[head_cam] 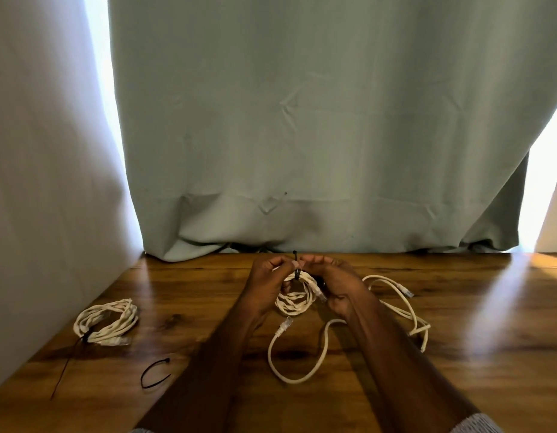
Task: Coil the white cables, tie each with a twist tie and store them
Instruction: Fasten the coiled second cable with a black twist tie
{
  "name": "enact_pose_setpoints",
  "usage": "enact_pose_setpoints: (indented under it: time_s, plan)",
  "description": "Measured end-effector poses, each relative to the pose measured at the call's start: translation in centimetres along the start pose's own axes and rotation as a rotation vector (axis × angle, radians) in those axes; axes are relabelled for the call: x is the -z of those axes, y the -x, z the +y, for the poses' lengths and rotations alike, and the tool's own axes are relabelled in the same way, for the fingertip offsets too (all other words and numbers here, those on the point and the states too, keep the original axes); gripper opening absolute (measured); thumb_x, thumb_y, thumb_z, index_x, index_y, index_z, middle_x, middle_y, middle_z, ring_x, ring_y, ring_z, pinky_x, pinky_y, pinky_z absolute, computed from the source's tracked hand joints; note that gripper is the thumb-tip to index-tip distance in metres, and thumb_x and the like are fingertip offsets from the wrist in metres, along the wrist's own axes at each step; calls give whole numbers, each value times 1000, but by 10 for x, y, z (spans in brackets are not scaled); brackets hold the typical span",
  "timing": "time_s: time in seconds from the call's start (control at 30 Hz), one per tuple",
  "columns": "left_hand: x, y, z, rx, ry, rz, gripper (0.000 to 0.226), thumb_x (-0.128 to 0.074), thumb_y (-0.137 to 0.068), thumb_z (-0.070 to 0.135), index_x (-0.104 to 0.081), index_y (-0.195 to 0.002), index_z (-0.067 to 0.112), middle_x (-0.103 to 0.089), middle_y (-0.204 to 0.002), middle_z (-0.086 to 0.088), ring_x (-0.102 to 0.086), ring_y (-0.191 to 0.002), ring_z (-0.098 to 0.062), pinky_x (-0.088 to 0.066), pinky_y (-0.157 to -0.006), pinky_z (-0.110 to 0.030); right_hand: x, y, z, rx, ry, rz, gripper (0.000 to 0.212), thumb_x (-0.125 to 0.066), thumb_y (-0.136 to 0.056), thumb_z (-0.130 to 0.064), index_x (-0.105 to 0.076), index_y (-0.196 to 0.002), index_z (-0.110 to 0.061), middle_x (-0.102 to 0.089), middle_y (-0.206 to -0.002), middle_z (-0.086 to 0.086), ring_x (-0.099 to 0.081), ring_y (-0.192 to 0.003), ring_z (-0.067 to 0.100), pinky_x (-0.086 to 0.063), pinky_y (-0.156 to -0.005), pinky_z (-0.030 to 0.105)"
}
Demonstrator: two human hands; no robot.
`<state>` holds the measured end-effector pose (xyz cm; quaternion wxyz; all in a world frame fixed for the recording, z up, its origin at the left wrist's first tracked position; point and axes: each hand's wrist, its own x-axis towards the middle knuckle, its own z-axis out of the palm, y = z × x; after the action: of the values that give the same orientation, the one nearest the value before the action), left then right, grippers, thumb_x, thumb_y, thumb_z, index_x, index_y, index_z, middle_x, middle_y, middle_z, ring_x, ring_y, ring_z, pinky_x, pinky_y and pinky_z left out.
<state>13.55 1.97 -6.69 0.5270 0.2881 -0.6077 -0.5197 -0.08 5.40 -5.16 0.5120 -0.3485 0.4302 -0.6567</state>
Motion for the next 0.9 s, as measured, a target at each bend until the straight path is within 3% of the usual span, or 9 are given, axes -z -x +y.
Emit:
enact_pose_setpoints:
  time_s: [0.13,0.23,0.33,0.43,0.53,0.63,0.7,0.8,0.9]
  plan:
    - [3,-4,2,-76,-95,-101,21,-64,-93,9,-76,-79,18,-73,-86,-9,-68,-83,-24,-53,-80,-38,0,2,-2,67,130,69,10,-66,-87,9,-73,-90,2,-74,-84,20,-71,-68,25,-62,-65,32]
    - [9,-10,-6,-161,-270,-172,12,-67,-88,16,-78,-83,19,-70,-95,-4,-66,-96,-24,-52,-87,-39,-3,2,3,234,363,209,15,-69,-85,7,-75,-80,-5,-75,-77,14,-70,-68,21,-58,-64,29]
    - [8,-11,-13,-128,-321,-133,14,-66,-91,13,-78,-90,21,-69,-108,0,-64,-106,-16,-52,-93,-33,-13,3,11,359,470,335,21,-72,-85,1,-74,-74,-17,-73,-67,1,-70,-60,10,-55,-58,22]
    - [2,-9,-17,-211,-298,-53,17,-65,-91,10,-76,-86,22,-69,-97,6,-65,-98,-15,-53,-88,-37,-18,4,14,461,543,388,21,-73,-87,-4,-73,-75,-21,-70,-67,-8,-65,-58,1,-48,-54,10]
    - [-5,-9,-21,-214,-217,42,13,-63,-91,18,-76,-87,19,-70,-89,4,-66,-93,-20,-55,-84,-45,-20,3,14,495,538,397,17,-70,-89,-4,-74,-80,-18,-71,-72,-3,-67,-65,5,-49,-57,12]
    - [-12,-7,-24,-189,-157,59,15,-62,-91,22,-75,-86,18,-69,-92,-8,-67,-92,-26,-56,-83,-47,-20,1,16,512,489,422,12,-71,-89,-3,-76,-83,-13,-72,-73,1,-66,-63,6,-49,-57,15]
    - [-16,-5,-23,-182,-105,60,16,-61,-94,12,-74,-86,11,-69,-93,-14,-68,-90,-27,-56,-80,-40,-18,0,15,531,467,442,12,-70,-89,-3,-75,-83,-13,-72,-72,-1,-66,-63,5,-50,-56,14]
    - [-24,1,-21,-182,-50,50,14,-60,-92,-1,-72,-85,0,-68,-92,-17,-67,-83,-14,-52,-73,-23,-12,-3,15,510,366,498,8,-71,-90,-5,-75,-84,-9,-72,-71,1,-66,-59,8,-52,-57,20]
    - [-30,2,-23,-175,-67,66,17,-61,-91,-3,-72,-80,3,-68,-88,-17,-65,-78,-10,-50,-71,-20,-9,-4,17,495,344,493,6,-73,-90,-7,-76,-84,-8,-73,-70,3,-66,-56,7,-52,-56,23]
